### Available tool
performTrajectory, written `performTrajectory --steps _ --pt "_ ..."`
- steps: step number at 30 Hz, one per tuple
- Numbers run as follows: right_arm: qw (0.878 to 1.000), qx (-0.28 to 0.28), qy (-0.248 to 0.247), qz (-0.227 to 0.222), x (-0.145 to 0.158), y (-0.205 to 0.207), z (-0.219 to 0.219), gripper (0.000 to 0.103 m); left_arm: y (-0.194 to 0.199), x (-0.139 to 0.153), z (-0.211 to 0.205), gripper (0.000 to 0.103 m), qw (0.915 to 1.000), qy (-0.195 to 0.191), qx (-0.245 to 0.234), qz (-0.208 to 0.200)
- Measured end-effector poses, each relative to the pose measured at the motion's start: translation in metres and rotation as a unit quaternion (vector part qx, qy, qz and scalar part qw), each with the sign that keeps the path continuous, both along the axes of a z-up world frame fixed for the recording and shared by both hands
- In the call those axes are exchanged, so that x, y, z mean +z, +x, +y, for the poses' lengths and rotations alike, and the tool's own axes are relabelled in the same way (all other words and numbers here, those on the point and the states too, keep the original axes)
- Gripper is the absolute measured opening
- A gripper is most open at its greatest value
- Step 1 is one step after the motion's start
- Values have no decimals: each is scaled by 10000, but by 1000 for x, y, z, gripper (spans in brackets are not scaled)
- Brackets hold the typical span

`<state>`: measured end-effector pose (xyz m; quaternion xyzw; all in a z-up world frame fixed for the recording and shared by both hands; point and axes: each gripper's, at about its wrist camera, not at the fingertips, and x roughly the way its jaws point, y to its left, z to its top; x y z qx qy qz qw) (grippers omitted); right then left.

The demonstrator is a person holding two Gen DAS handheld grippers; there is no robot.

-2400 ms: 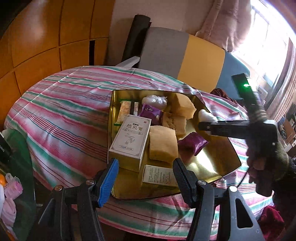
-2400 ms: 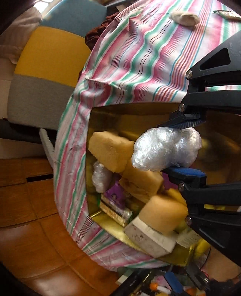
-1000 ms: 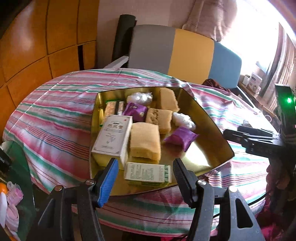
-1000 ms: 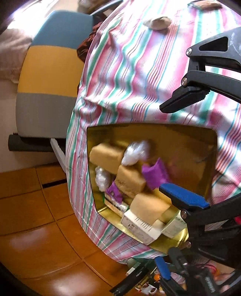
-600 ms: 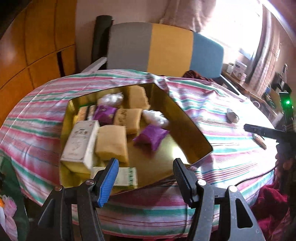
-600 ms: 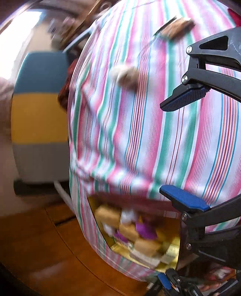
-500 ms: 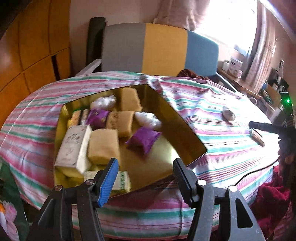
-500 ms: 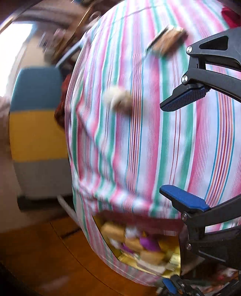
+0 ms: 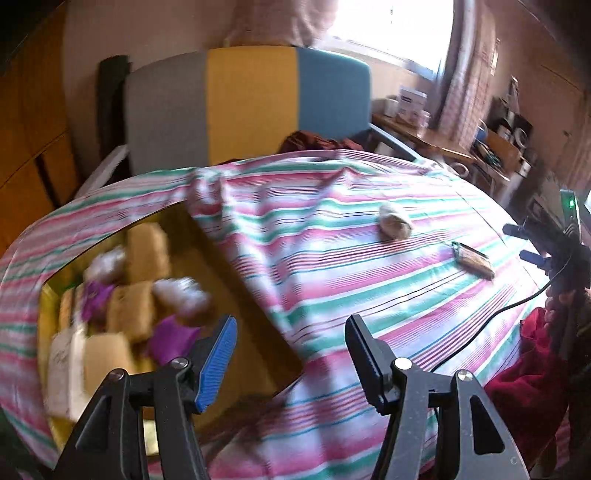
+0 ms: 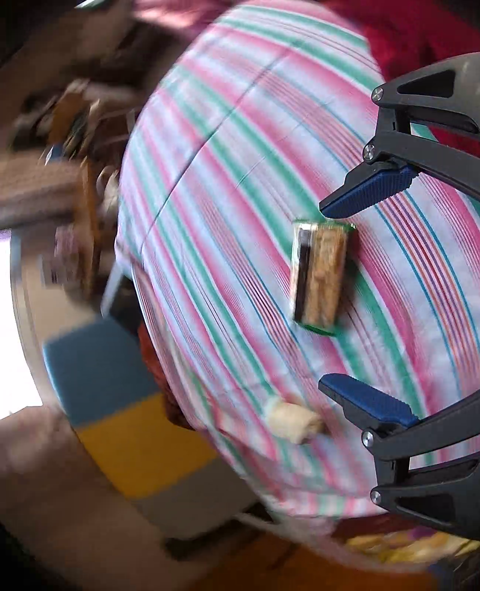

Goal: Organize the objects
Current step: 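Move both grippers back toward the rolled cloth and cracker packet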

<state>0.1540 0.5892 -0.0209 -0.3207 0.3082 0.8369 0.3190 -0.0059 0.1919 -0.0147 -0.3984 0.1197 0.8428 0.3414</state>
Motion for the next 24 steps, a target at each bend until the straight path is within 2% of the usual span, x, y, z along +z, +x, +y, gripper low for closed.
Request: performTrajectory --steps 3,7,15,19,24 --pt "9997 -130 -68 180 1 7 5 88 -2 -2 35 62 9996 -84 -261 -23" --pt "9993 -119 -246 262 -3 6 8 90 -5 -7 82 74 9976 -153 -671 -106" --pt "9983 21 -475 337 -8 4 7 90 -18 -24 175 75 9903 -304 -1355 -78" --pt "9974 28 -593 408 -10 5 9 90 -33 -36 217 83 9873 -321 -1537 -245" --pt "9962 120 -738 437 -14 2 10 90 -54 -59 262 83 9859 -623 -1503 -385"
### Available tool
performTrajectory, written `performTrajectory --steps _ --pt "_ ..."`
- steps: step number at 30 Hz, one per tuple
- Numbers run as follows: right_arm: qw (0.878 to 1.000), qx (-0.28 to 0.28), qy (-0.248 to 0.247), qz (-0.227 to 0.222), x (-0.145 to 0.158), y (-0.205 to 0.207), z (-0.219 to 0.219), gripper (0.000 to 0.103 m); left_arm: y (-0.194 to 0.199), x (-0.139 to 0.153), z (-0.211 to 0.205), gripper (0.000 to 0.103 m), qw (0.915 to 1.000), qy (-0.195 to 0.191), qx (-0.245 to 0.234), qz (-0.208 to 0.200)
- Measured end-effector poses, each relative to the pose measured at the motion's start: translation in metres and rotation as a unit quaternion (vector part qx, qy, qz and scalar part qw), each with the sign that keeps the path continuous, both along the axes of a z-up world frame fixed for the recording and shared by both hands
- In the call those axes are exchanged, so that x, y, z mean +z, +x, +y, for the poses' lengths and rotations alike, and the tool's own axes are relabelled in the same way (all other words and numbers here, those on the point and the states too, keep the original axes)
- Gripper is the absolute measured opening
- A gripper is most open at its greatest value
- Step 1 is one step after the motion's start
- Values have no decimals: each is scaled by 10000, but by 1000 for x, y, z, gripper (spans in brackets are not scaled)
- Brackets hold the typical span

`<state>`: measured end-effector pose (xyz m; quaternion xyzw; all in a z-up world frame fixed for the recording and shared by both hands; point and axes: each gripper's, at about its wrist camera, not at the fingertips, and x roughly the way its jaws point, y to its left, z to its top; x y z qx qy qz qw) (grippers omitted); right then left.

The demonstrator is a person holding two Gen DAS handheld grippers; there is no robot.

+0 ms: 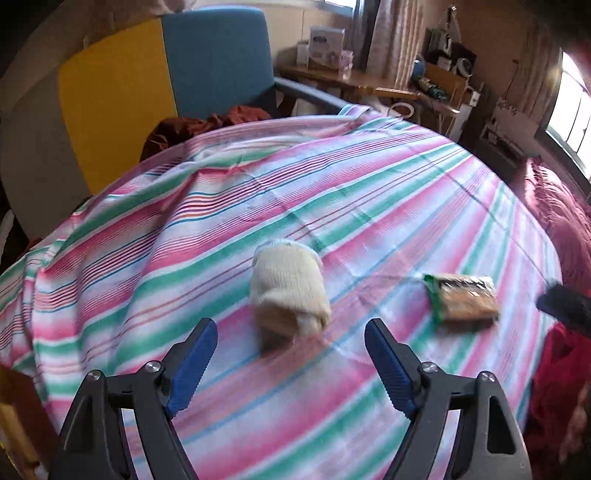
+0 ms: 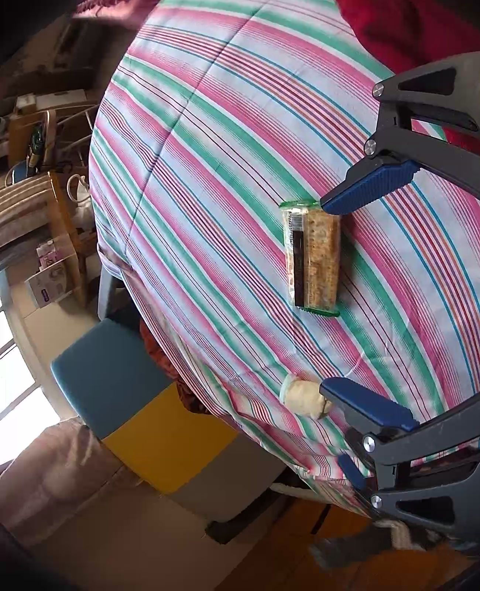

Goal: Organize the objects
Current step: 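Move both grippers back toward the rolled cloth and cracker packet, then grasp the rolled beige cloth with the left gripper while the right gripper grasps the cracker packet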

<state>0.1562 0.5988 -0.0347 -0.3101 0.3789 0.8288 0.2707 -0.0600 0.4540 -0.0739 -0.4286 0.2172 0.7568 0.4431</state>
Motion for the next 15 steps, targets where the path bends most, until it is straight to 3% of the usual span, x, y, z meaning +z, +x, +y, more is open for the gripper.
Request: performTrajectory --steps 5,6,7,9,15 --pt "9999 68 -116 6 -4 -3 1 90 -21 -25 30 83 9994 -230 131 -215" --pt "9999 62 -143 7 -5 -3 1 90 -25 -30 33 73 9991 -279 169 -259" --pt "9998 66 -169 7 -6 -3 2 91 -28 -34 36 57 9988 -301 214 -332" --pt "9998 58 -201 0 -7 -3 3 91 -34 -40 35 55 9975 -211 261 -624" --pt "9997 33 -235 -14 -8 -2 5 91 -3 -32 -15 53 9981 62 306 -529"
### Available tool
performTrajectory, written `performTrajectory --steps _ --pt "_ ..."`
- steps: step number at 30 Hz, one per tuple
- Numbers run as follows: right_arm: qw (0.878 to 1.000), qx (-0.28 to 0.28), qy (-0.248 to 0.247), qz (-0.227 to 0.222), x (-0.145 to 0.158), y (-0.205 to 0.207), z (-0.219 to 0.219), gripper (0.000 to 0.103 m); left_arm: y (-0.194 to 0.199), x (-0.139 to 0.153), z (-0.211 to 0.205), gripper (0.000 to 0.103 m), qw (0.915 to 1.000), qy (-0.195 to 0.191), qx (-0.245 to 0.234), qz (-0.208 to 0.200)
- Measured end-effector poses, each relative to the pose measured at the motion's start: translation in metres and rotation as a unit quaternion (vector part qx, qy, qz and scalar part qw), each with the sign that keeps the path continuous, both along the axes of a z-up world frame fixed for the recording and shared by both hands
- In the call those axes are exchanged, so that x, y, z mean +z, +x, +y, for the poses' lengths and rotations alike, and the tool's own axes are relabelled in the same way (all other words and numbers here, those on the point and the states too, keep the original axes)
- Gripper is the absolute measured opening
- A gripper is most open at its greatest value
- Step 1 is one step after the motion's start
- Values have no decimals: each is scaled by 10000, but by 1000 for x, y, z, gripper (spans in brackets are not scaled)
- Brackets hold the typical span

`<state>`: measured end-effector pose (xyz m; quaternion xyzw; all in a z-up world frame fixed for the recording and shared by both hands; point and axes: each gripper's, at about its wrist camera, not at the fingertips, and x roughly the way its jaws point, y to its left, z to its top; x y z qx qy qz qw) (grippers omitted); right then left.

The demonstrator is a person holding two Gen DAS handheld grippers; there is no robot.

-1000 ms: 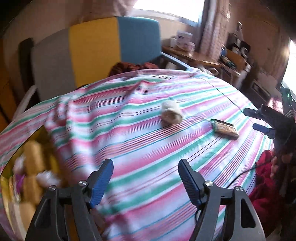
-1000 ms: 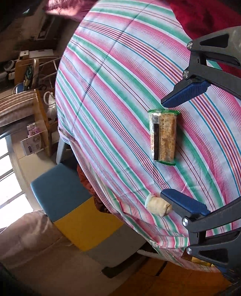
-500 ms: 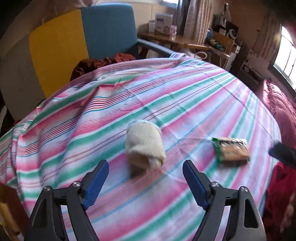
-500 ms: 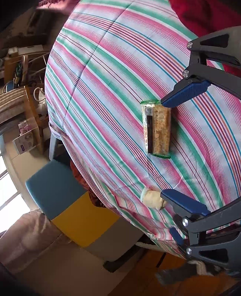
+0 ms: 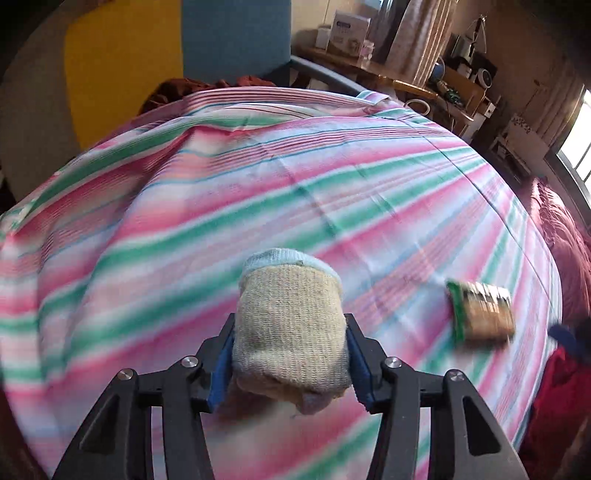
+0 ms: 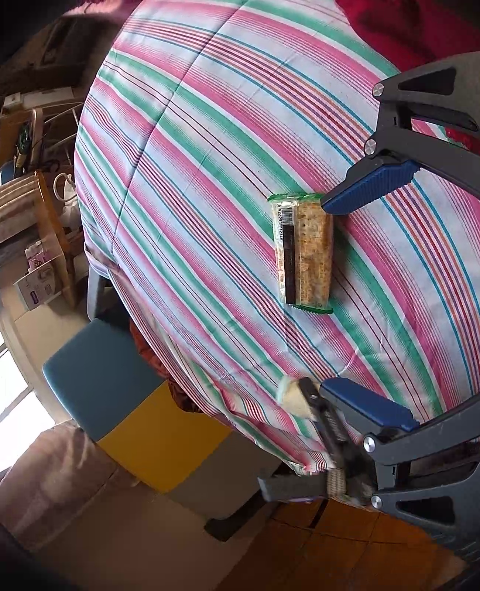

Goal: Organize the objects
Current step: 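Grasp the rolled beige cloth with the left gripper while the right gripper grasps the cracker packet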

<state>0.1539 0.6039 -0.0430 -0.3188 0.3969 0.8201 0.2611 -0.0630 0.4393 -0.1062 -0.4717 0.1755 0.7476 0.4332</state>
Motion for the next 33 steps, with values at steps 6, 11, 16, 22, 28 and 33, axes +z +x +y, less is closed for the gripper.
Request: performTrajectory --steps 6,11,16,22,28,33 --pt "10000 18 8 -54 -1 -1 -1 91 57 8 -81 54 9986 295 130 409" --pt "9997 119 57 -221 -3 -7 -4 91 95 -6 -117 54 9956 321 -32 877" --pt "9985 340 37 -423 -8 -16 -10 91 98 -9 -121 54 9938 443 -92 1018" --pt "9881 1271 52 -862 0 -38 -8 92 97 -11 -120 54 9942 501 -93 950" --pt "9598 2209 639 -1608 6 -64 13 98 97 -13 -121 54 9937 561 -83 964" --pt "9231 2842 890 -2432 -23 -96 11 99 96 -13 -122 54 9937 609 -80 940"
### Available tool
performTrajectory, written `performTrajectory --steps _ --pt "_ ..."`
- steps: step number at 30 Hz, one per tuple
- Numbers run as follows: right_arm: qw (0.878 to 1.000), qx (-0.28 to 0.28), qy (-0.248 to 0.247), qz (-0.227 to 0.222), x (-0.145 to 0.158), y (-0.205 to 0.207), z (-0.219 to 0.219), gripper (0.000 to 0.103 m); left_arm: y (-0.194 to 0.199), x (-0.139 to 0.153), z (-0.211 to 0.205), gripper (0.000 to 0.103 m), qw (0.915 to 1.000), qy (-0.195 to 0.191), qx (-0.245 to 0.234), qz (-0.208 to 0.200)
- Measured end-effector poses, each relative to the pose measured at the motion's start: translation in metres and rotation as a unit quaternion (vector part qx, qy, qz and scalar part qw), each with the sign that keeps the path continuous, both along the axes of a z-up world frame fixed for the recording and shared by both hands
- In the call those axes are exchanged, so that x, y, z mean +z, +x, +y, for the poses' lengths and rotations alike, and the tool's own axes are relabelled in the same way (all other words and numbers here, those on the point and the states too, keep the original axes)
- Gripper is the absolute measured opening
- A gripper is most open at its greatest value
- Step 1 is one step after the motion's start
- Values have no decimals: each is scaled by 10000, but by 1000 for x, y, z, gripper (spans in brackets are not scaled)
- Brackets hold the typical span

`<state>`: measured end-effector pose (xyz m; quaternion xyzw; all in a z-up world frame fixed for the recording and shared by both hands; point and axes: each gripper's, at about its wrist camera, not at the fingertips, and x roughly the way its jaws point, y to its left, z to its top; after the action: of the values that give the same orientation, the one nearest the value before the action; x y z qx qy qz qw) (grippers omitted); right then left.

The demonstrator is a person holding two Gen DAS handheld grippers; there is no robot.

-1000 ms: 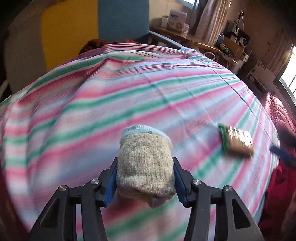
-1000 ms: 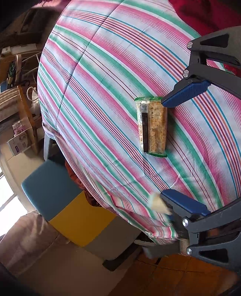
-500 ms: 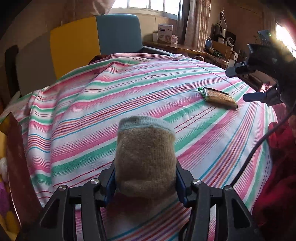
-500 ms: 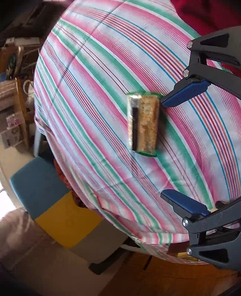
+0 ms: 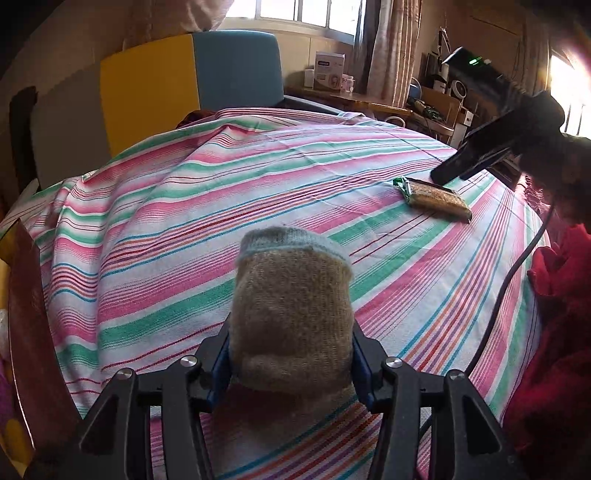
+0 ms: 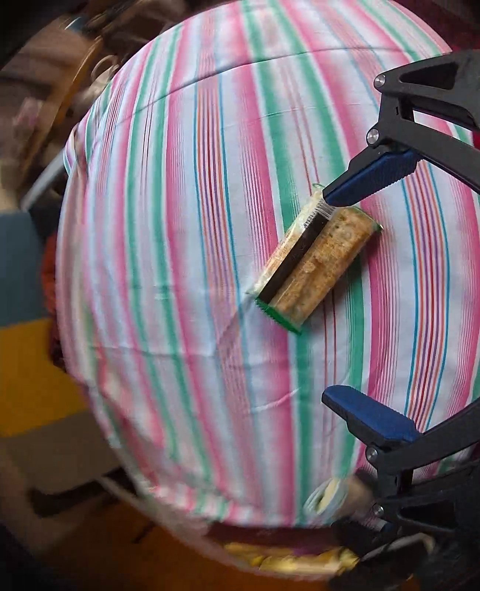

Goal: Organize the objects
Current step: 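Grasp the rolled beige cloth with the left gripper while the right gripper grasps the cracker packet, then carry the rolled cloth into the gold tray and open the left gripper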

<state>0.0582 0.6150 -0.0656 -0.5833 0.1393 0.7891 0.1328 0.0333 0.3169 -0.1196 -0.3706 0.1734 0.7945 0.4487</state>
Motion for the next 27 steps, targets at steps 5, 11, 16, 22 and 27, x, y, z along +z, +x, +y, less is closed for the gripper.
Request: performTrajectory --steps 5,11,16,22,27 --pt "9952 645 365 -635 -30 -24 -6 101 -1 0 -1 54 10000 38 -5 -36" --pt "9940 568 474 -804 -53 -28 -3 102 -2 -1 -1 54 10000 75 -7 -61" --pt "9971 509 250 -501 -42 -17 -20 54 -3 -1 -1 54 10000 78 -8 -51" --pt "9977 507 154 -435 -38 -17 -63 51 -3 -2 -2 54 9999 119 -8 -89" --pt "9994 245 29 -233 -38 -11 -93 53 -3 -2 -3 54 9998 136 -9 -121"
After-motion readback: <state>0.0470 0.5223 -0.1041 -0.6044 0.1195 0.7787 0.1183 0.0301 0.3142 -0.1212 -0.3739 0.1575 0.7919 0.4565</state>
